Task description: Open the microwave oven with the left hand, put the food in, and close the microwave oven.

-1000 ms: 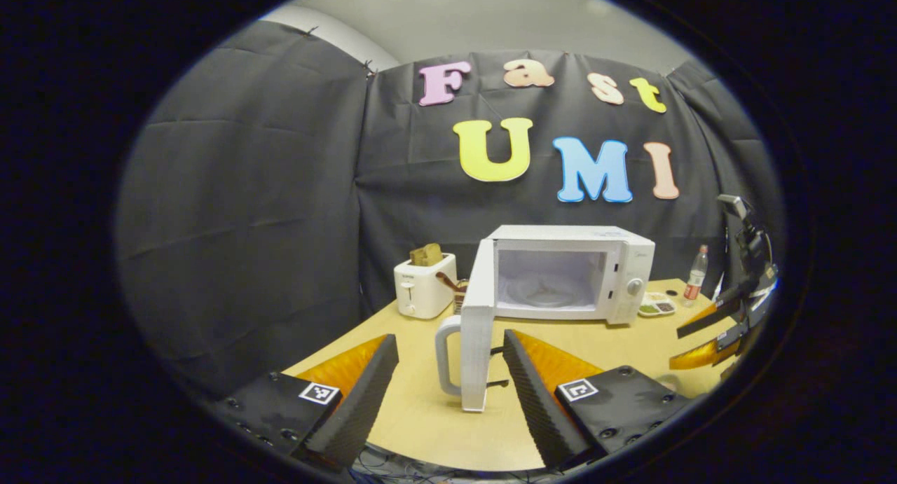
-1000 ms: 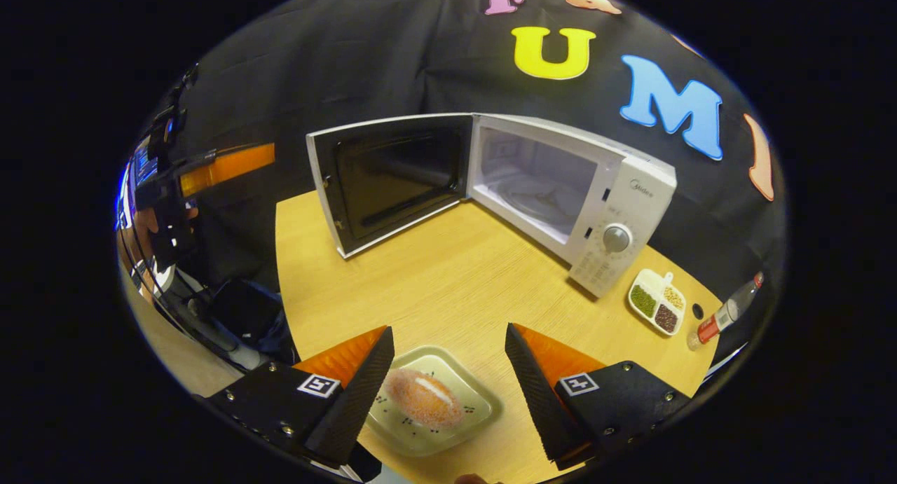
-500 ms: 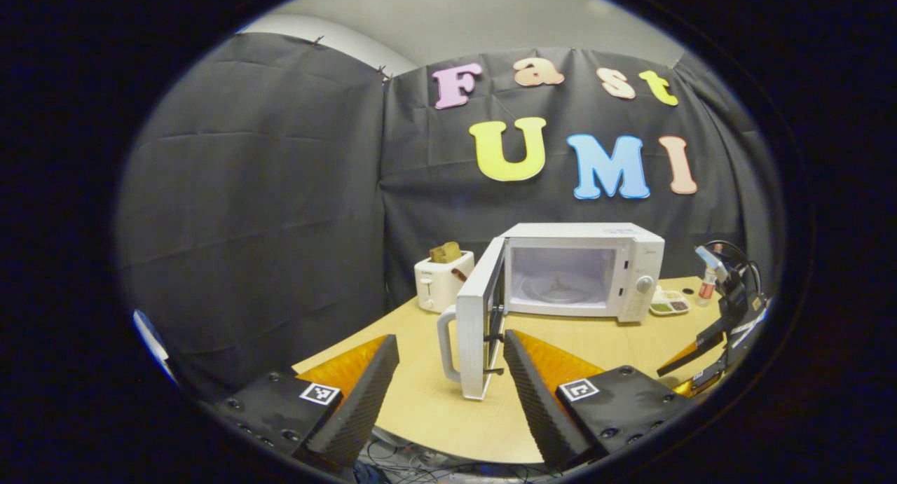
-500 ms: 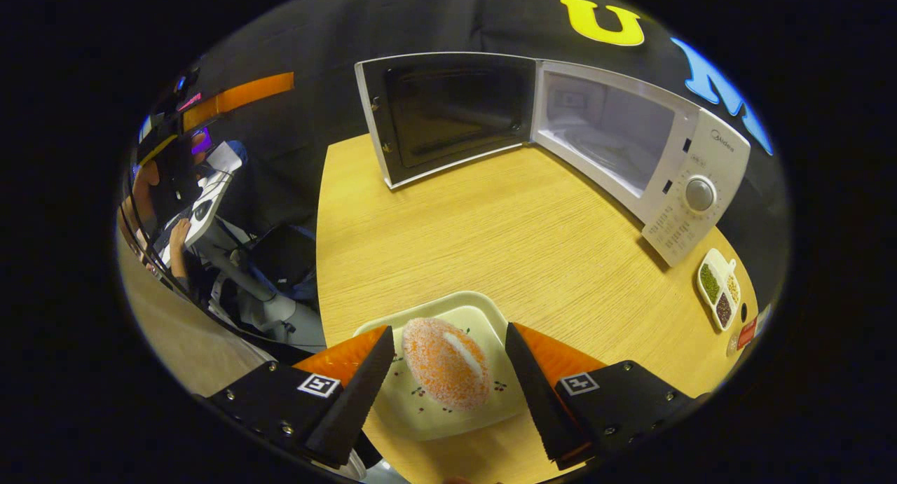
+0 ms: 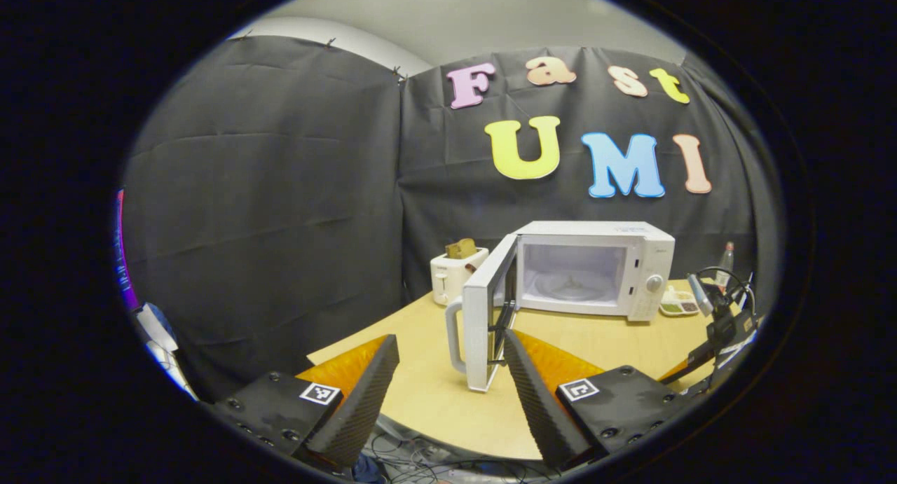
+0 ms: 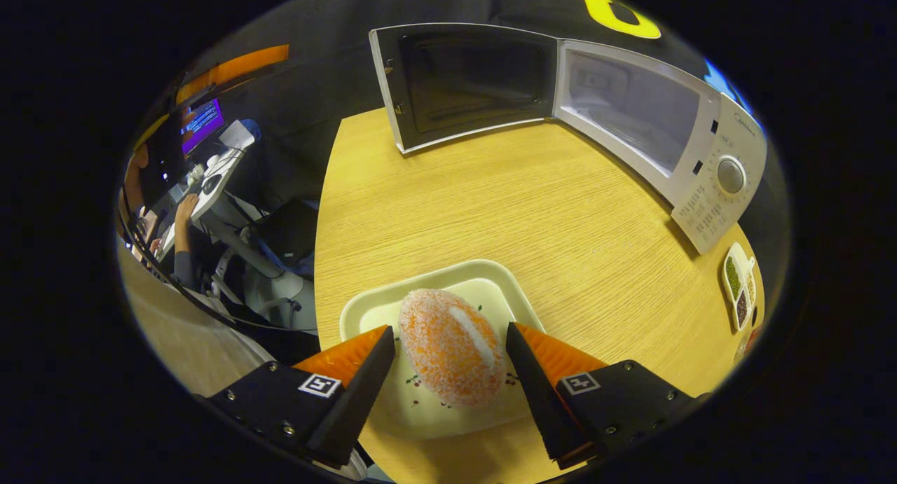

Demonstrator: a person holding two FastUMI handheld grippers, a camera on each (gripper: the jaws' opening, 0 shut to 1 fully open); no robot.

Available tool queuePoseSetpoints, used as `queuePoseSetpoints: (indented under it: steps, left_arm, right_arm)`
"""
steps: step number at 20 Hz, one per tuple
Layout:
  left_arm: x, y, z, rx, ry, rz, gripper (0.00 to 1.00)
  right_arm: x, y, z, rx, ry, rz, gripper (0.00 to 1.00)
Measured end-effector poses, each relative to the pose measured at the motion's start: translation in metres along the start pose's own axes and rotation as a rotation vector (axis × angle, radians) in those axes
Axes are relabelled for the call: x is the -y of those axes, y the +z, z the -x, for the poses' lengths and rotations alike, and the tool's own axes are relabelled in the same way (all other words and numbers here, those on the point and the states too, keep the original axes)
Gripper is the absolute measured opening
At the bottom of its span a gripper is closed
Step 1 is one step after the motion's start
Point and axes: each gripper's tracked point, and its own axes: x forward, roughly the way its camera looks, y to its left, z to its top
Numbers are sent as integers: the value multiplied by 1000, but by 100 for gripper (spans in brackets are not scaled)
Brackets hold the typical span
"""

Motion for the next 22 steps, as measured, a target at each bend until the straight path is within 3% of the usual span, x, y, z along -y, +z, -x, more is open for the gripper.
queuePoseSetpoints:
  steps: [6,14,22]
  left_arm:
    - [14,8,2,13,2,4,98]
    - [26,24,-11,43,-53,-3,96]
    - [4,35,-66,65,-73,40,98]
  right_arm:
    - [-1,0,0,19,-12,23,80]
    - [19,53,33,173,-177,43,80]
    - [56,141,74,328,-344,34,79]
